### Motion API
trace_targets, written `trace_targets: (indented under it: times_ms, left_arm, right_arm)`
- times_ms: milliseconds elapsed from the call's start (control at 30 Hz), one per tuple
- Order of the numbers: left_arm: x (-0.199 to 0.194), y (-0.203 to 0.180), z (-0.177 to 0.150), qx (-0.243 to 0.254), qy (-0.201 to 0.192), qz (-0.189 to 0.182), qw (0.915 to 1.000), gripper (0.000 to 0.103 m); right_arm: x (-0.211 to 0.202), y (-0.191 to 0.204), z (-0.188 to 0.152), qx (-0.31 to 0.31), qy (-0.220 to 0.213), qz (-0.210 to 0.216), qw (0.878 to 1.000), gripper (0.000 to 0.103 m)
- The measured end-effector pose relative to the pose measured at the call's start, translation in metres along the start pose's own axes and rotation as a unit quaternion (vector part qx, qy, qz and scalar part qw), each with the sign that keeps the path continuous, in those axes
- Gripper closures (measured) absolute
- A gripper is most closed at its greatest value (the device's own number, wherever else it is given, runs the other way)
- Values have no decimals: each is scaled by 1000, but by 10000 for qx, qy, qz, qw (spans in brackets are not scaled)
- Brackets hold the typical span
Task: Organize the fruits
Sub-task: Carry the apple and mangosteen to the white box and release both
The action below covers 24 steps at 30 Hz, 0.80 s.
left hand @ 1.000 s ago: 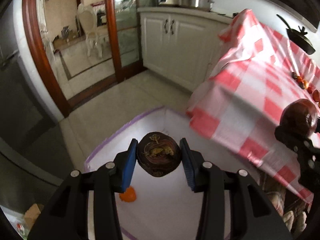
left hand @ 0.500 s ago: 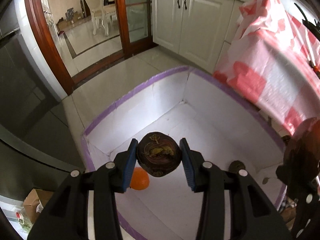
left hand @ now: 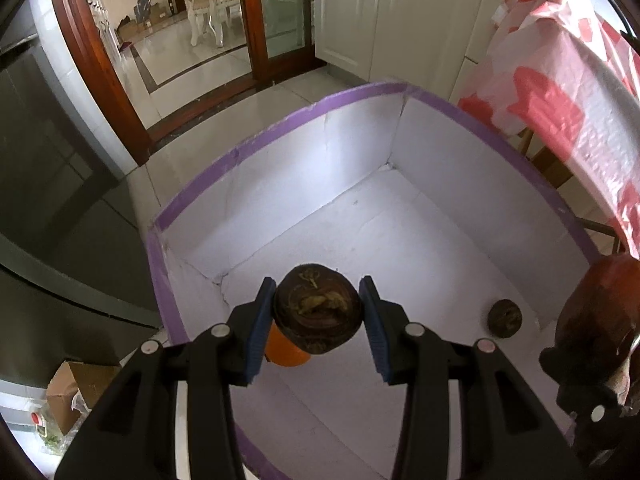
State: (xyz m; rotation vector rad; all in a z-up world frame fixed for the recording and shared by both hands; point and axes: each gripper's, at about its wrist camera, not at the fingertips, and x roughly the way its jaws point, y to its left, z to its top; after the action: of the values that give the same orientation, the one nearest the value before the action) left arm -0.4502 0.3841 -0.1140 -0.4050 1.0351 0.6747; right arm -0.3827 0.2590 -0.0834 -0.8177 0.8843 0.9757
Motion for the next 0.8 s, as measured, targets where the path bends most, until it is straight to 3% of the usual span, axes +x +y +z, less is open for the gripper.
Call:
trace_targets:
  times_ms: [400, 700, 800]
  left_arm:
    - [11, 5, -4, -49, 147, 155, 9998, 58]
    - [2, 3, 1, -3, -25, 372, 9993, 27]
    - [-4, 4, 5, 20, -78, 484, 9988, 25]
  right_arm:
    - [21, 6, 6, -90, 222, 110, 9997, 43]
    - [18, 4, 9, -116, 113, 215, 9996, 42]
    - [6, 1, 12, -119, -137, 228, 9996, 42]
